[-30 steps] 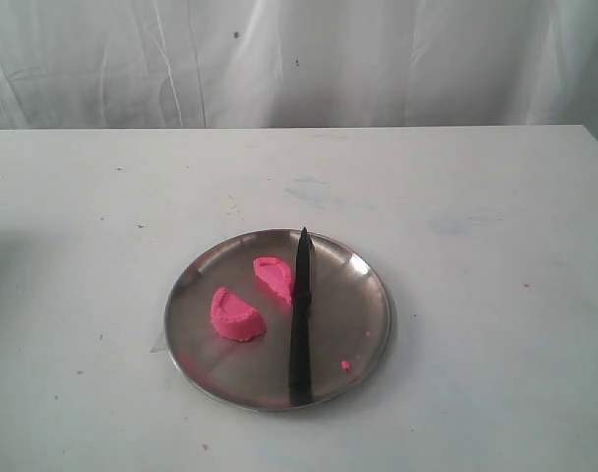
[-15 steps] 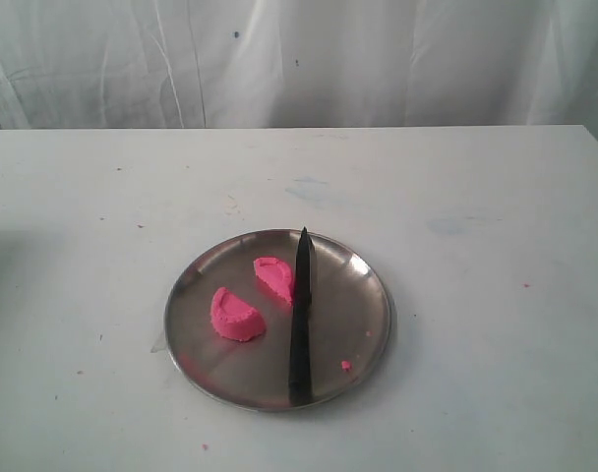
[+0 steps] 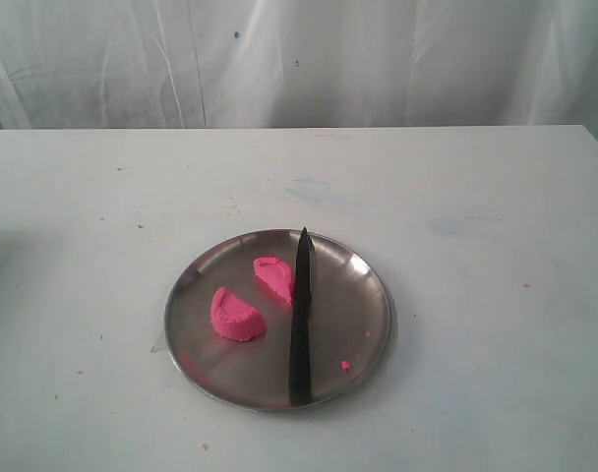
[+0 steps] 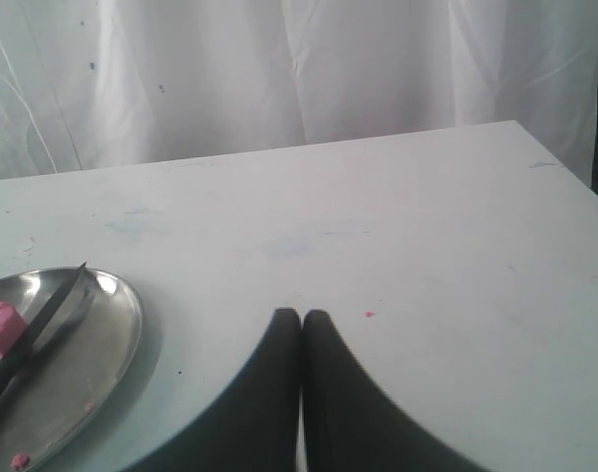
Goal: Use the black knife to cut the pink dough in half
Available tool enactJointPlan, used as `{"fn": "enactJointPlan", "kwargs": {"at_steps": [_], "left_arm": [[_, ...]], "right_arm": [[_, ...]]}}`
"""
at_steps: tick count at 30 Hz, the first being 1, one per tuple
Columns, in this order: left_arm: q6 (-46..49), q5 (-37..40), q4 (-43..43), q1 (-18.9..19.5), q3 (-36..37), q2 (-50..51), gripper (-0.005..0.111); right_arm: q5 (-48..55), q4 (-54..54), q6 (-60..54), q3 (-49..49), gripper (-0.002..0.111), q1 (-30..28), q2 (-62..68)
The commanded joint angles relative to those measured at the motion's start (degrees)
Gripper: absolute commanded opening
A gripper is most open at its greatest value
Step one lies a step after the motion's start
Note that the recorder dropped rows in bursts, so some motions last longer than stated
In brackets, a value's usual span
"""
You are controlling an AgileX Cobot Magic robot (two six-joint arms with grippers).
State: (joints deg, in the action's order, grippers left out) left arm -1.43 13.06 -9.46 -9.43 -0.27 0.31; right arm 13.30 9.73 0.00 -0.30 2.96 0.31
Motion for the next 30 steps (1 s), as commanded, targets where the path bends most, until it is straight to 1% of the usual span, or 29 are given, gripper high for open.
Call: {"fn": "enactJointPlan", "kwargs": {"at_steps": [1,3,6,10,16,21,30], "left_arm": [[-0.3,-0.87,-0.01,1.72,0.27,-0.31,0.0],[-0.3,-0.99,0.18,3.77,0.27,-0.31,0.0],[-0.05,-0.99,0.58,4.12,0.27,-0.31,0.0],[-0.05,-8.63,1.98,4.12,0.27,-0.31,0.0],[0.31,-8.4,2.79,4.12,0.27,-0.31,0.0],[2.72,-8.52,2.91,4.12,0.27,-0.31,0.0],[2.85,-8.95,2.91,4.12,0.27,-0.31,0.0]], "right_arm": [[-0.5,-0.22,-0.3,0.3,0.0,-0.11,-0.31],[-0.5,-0.11,0.0,0.3,0.0,-0.11,-0.31],[-0.5,-0.11,0.0,0.3,0.0,-0.11,-0.31],[-0.5,-0.11,0.0,0.3,0.0,-0.11,-0.31],[-0.5,-0.11,0.0,0.3,0.0,-0.11,-0.31],[-0.5,-0.11,0.0,0.3,0.0,-0.11,-0.31],[-0.5,-0.11,0.0,0.3,0.0,-0.11,-0.31]]}}
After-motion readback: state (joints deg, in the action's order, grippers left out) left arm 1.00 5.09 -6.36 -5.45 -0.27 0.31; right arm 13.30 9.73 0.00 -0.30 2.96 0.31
